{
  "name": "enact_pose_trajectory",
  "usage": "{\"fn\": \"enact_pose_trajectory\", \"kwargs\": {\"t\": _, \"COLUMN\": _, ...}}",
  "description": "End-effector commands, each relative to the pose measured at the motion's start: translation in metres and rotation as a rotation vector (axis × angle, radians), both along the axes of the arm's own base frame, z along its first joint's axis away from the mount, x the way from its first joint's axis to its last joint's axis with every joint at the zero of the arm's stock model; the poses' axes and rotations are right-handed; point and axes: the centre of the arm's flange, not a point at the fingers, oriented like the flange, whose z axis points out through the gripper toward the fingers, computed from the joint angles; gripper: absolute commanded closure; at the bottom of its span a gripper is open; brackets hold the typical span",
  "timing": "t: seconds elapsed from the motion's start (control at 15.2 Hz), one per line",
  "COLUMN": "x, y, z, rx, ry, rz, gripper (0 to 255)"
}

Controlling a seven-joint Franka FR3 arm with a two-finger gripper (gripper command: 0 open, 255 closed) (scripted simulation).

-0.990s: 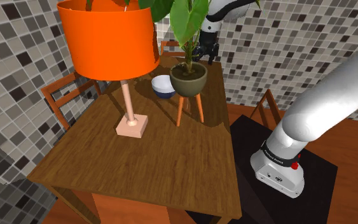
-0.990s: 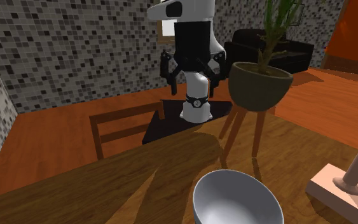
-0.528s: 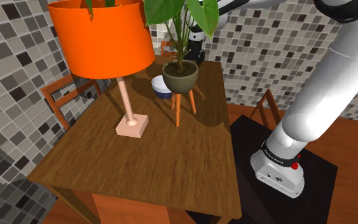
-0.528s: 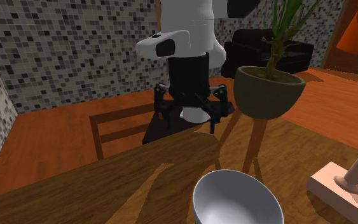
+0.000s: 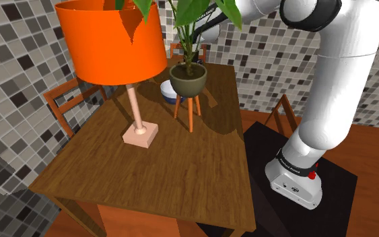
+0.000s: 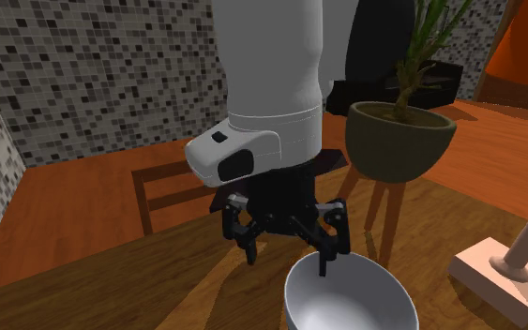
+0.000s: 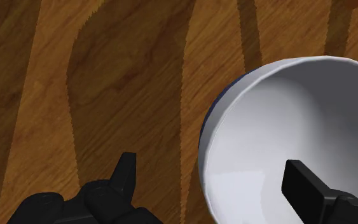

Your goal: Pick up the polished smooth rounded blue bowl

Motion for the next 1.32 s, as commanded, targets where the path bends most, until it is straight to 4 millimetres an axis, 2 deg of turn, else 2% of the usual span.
{"fn": "enact_pose_trajectory", "kwargs": {"t": 0.0, "x": 0.012, "y": 0.004, "z": -0.014, "rx": 0.005, "ry": 0.003, "rz": 0.004, "gripper": 0}}
{"fn": "enact_pose_trajectory", "kwargs": {"t": 0.46, "x": 0.012, "y": 0.004, "z": -0.054, "rx": 0.005, "ry": 0.003, "rz": 0.004, "gripper": 0}}
{"fn": "enact_pose_trajectory", "kwargs": {"t": 0.59, "x": 0.012, "y": 0.004, "z": -0.054, "rx": 0.005, "ry": 0.003, "rz": 0.004, "gripper": 0}}
{"fn": "enact_pose_trajectory", "kwargs": {"t": 0.66, "x": 0.013, "y": 0.003, "z": -0.055, "rx": 0.005, "ry": 0.003, "rz": 0.004, "gripper": 255}}
{"fn": "enact_pose_trajectory", "kwargs": {"t": 1.25, "x": 0.012, "y": 0.004, "z": -0.054, "rx": 0.005, "ry": 0.003, "rz": 0.004, "gripper": 255}}
